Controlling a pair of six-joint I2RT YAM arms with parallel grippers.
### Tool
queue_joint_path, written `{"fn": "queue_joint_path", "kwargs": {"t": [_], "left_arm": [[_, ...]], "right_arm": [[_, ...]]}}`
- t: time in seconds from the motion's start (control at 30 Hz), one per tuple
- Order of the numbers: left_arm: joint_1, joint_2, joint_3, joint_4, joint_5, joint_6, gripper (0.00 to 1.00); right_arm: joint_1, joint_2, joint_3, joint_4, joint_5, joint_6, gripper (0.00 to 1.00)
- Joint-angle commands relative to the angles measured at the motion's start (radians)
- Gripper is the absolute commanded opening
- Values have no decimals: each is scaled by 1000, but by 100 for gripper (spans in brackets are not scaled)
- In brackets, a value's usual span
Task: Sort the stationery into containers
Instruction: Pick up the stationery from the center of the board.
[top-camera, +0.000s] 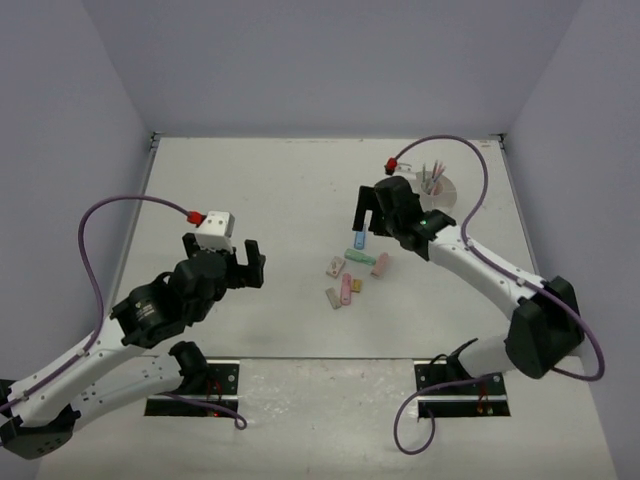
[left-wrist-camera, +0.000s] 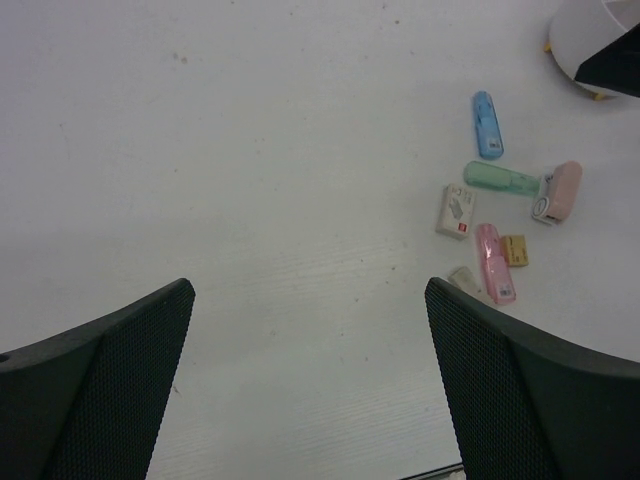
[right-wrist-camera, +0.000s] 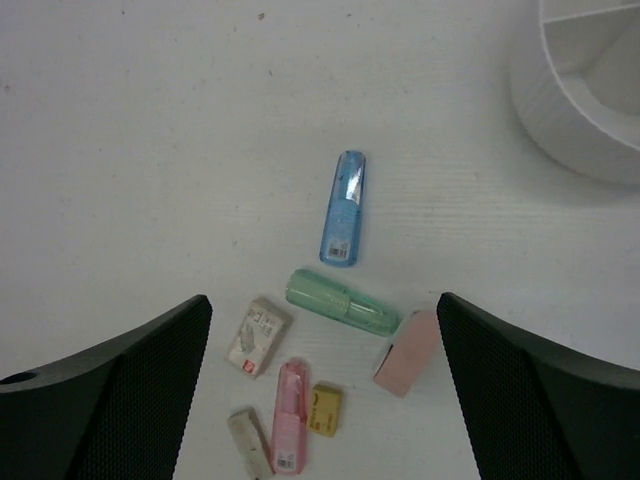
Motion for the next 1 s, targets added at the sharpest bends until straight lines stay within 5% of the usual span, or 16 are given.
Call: {"fn": "queue_joint_path", "kwargs": {"t": [0.0, 0.07, 0.37, 0.63, 0.97], "left_arm": [[7, -17, 6, 13, 3, -19, 100], [7, -18, 4, 18, 10, -14, 100], [6, -10, -1, 29, 37, -1, 100], [6, -24, -3, 34, 44, 2, 100], [6, -31, -4, 37, 49, 3, 100]], "right_arm": [[-12, 232, 202, -130, -103, 24, 88], [-18, 344, 317, -189, -113, 10, 77], [-81, 638, 546, -330, -64, 19, 63], [-118, 767, 626, -351, -114, -13, 47], [-124, 805, 634, -370, -172, -26, 38]]}}
